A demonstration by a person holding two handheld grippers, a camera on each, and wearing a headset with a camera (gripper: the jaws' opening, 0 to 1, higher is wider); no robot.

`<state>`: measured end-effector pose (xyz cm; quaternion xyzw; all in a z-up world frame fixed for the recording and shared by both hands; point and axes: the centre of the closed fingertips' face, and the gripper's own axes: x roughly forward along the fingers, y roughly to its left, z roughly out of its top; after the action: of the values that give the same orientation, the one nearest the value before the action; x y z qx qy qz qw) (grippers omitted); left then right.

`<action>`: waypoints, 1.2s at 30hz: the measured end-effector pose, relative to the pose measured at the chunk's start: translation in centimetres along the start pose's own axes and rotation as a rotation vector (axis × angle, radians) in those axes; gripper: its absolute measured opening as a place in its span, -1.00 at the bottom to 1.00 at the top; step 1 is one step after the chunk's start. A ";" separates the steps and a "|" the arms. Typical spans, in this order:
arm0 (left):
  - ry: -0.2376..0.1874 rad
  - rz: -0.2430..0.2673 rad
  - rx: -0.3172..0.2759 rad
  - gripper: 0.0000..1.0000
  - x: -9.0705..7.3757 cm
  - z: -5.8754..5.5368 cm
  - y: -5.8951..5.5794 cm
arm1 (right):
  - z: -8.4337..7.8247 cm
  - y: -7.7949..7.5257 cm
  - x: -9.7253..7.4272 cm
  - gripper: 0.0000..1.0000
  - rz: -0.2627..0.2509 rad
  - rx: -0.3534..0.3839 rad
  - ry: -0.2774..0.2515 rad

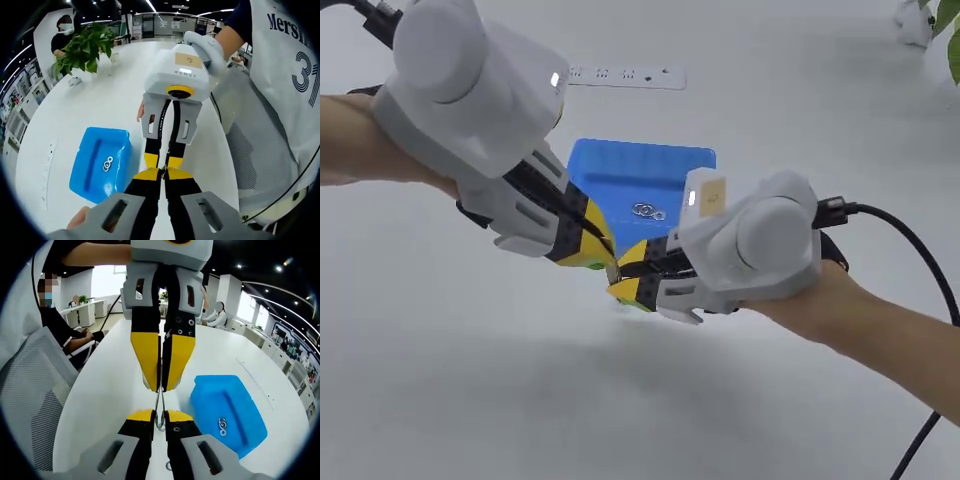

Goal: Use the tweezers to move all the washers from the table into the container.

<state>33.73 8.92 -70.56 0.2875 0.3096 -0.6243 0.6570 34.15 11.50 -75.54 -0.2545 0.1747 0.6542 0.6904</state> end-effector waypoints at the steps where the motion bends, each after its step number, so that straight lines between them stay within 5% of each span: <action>1: 0.000 0.002 0.002 -0.86 -0.2 0.1 0.0 | 0.2 0.0 -0.1 -0.81 -0.003 -0.003 -0.002; 15: 0.014 0.048 0.083 -0.86 -2.9 3.2 -0.2 | 3.5 -1.4 -2.3 -0.81 -0.064 -0.063 -0.028; 25: 0.018 0.072 0.137 -0.86 -4.1 4.3 1.5 | 4.9 -3.3 -3.8 -0.81 -0.112 -0.087 -0.041; 36: -0.004 0.094 0.151 -0.86 -4.5 4.7 5.0 | 4.8 -6.7 -4.0 -0.81 -0.157 -0.084 -0.045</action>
<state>38.77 8.54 -64.12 0.3492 0.2464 -0.6150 0.6627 39.98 10.90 -68.49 -0.2815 0.1110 0.6103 0.7321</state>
